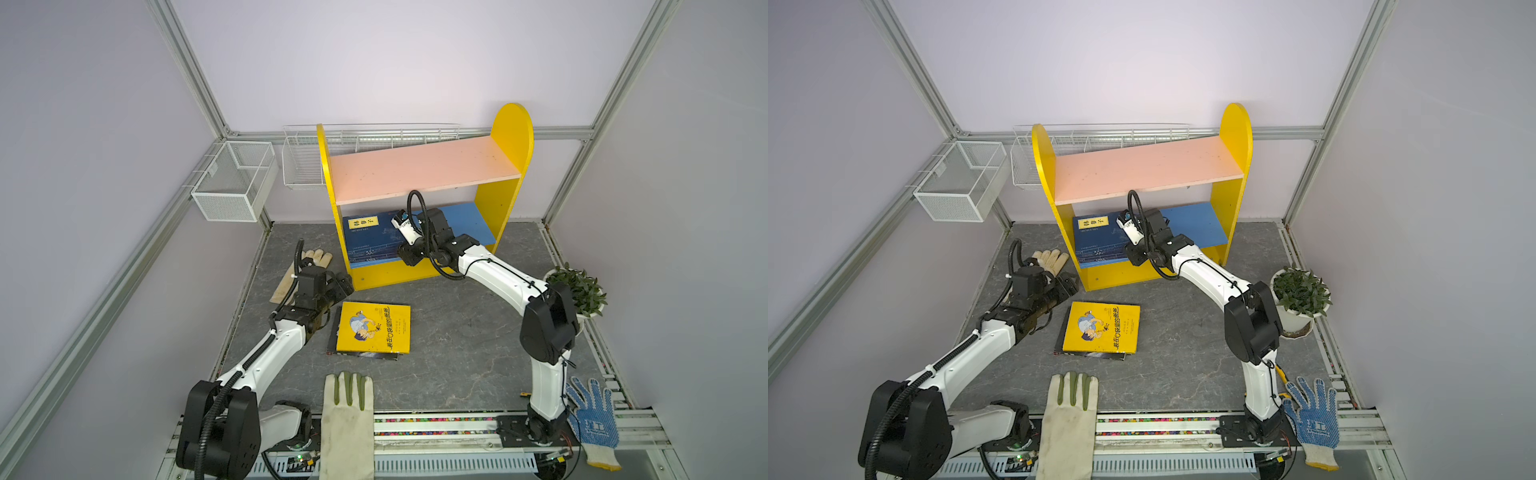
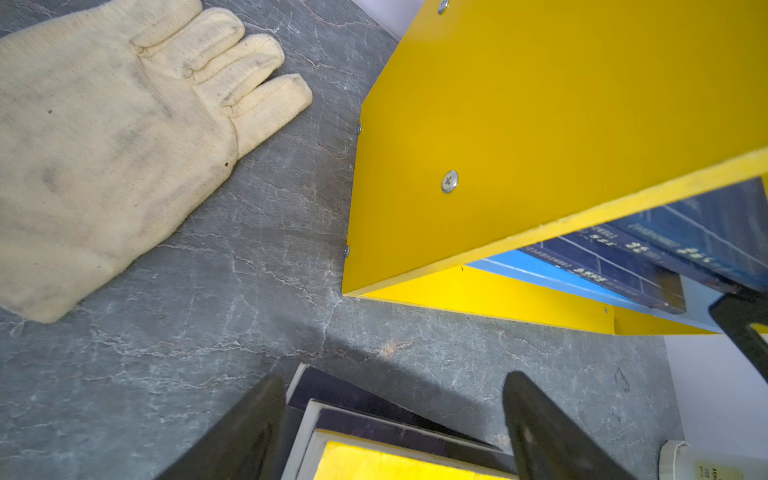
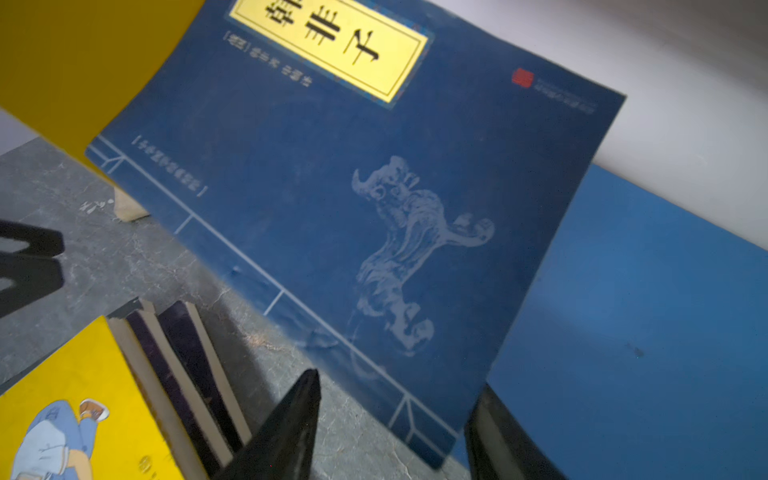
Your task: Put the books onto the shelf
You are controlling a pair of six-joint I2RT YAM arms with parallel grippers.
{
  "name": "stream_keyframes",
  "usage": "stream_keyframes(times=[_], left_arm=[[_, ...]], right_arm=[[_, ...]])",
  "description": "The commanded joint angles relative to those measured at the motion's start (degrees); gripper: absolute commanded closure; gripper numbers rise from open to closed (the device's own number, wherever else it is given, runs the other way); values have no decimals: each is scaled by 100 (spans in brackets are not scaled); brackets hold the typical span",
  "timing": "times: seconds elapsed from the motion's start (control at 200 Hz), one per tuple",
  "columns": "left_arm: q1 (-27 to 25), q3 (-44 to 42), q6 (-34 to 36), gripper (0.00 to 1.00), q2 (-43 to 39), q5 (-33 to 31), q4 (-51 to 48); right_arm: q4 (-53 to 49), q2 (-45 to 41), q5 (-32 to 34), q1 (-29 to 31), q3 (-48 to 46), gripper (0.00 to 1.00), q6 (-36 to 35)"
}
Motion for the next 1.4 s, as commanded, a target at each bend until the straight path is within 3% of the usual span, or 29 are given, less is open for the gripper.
stream_keyframes(times=[0.0, 0.165, 0.29, 0.42, 0.83, 1.15, 1.395], left_arm=[[19, 120, 69, 17, -63, 3, 1], [16, 125, 71, 17, -59, -21, -8], [24, 162, 75, 18, -36, -16, -32], [16, 168, 78, 18, -24, -8, -26], [20, 178, 22, 18, 64, 27, 67], [20, 157, 17, 18, 25, 63, 93], [12, 172, 9, 18, 29, 106, 132]], right_arm=[[241, 77, -808, 231, 238, 48, -50], [180, 14, -871, 225, 134, 52, 48], [83, -119, -753, 200, 32, 27, 122], [231, -315, -721, 118, -217, 17, 242], [172, -447, -416, 87, -351, 15, -49], [-13, -358, 253, 64, -224, 10, -54], [47, -323, 210, 16, -221, 9, -68]])
